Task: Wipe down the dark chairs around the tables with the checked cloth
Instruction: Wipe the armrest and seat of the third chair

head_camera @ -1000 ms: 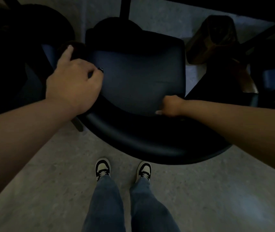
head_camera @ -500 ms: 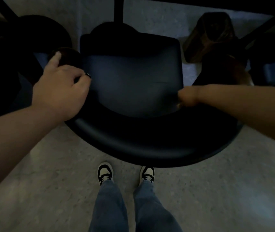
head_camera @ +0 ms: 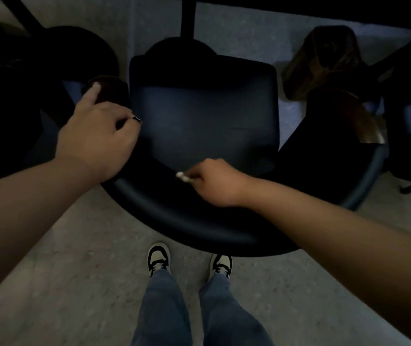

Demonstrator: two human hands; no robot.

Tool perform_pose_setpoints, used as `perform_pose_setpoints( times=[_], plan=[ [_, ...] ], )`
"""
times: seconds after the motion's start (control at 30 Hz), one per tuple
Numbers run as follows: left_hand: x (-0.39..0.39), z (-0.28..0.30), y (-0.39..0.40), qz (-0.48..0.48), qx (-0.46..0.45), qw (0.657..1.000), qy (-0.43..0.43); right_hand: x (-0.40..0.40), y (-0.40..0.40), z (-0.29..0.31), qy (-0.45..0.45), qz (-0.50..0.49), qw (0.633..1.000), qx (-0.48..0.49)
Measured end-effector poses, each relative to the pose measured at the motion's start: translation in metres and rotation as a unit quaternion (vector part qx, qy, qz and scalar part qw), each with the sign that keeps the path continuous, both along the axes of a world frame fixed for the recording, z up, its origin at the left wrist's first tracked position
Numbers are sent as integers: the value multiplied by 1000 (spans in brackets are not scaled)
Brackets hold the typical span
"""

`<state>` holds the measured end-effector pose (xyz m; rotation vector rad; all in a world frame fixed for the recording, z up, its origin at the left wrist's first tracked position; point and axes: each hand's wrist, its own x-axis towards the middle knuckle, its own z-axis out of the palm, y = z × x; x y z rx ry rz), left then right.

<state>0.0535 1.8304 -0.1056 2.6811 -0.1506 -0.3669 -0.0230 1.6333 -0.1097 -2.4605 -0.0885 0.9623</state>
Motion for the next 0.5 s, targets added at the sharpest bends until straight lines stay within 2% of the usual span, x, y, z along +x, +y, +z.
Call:
perform_pose_setpoints(
  times=[0.13,0.23,0.3,0.37,0.43,0.5],
  plan=[
    [0,1,1,0,3,1000,2,-39,-27,45,-19,-21,1000,8],
    [1,5,-1,-6,-2,1000,6,-65,-23,59,-110,-79,991,-1],
    [0,6,-1,-17,-4,1000,4,-74,1,62,-191,-186,963,44],
    [0,6,0,-21,-11,1000,4,-68,36,62,-246,-226,938,90],
    [-2,10,-2,-18,-17,1000,9,-53,68,57,-255,-197,944,75],
    [-5,12,-2,-19,-18,1000,6,-33,76,50,-201,-194,959,53]
  ],
)
